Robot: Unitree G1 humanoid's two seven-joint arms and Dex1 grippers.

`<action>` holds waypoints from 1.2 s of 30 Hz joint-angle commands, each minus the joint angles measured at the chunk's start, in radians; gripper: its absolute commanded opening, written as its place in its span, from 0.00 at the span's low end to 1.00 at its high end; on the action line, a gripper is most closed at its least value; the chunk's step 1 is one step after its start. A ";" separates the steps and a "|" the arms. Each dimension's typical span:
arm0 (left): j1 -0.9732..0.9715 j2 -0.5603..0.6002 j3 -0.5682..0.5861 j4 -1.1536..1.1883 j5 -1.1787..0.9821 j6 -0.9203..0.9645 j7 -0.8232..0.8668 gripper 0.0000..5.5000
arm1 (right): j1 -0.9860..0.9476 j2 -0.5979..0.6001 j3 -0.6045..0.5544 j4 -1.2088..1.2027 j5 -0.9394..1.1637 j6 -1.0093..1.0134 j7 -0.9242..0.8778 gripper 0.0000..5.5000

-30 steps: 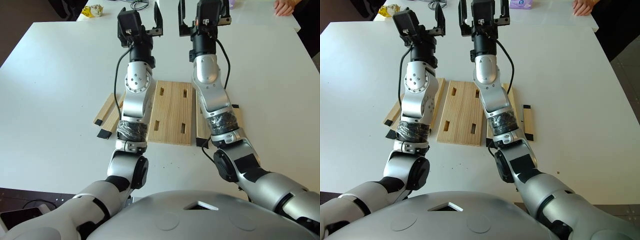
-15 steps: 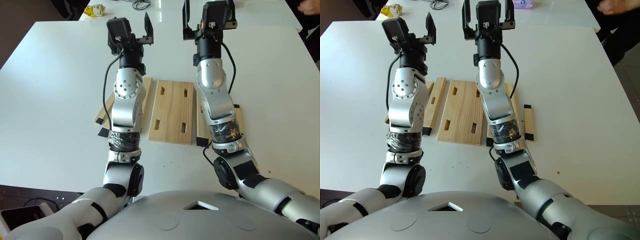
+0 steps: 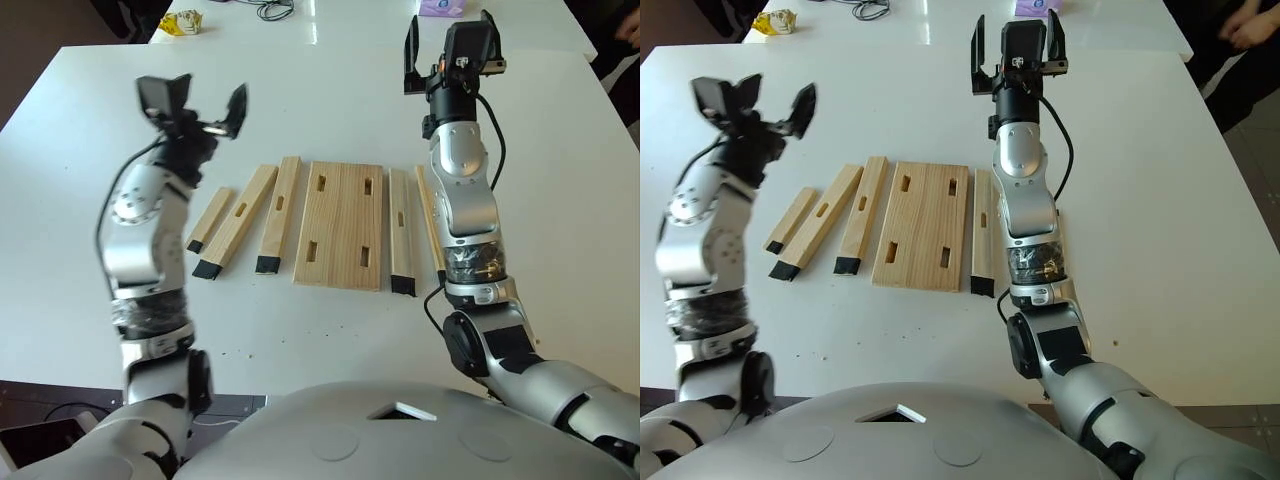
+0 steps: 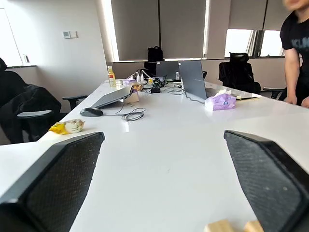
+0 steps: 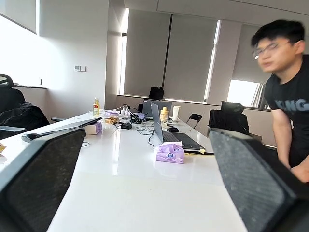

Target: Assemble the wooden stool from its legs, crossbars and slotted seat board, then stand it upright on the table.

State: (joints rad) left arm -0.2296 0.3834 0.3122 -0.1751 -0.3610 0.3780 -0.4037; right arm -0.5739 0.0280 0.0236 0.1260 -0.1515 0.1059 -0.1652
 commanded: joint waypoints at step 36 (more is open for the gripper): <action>0.202 0.308 -0.081 0.498 0.065 -0.165 -0.496 0.79 | 0.061 -0.046 -0.028 -0.028 0.001 0.037 0.030 0.85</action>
State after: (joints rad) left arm -0.0290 0.6721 0.2367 0.3369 -0.2953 0.2028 -0.8808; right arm -0.5238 -0.0151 -0.0036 0.1161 -0.1532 0.1279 -0.1358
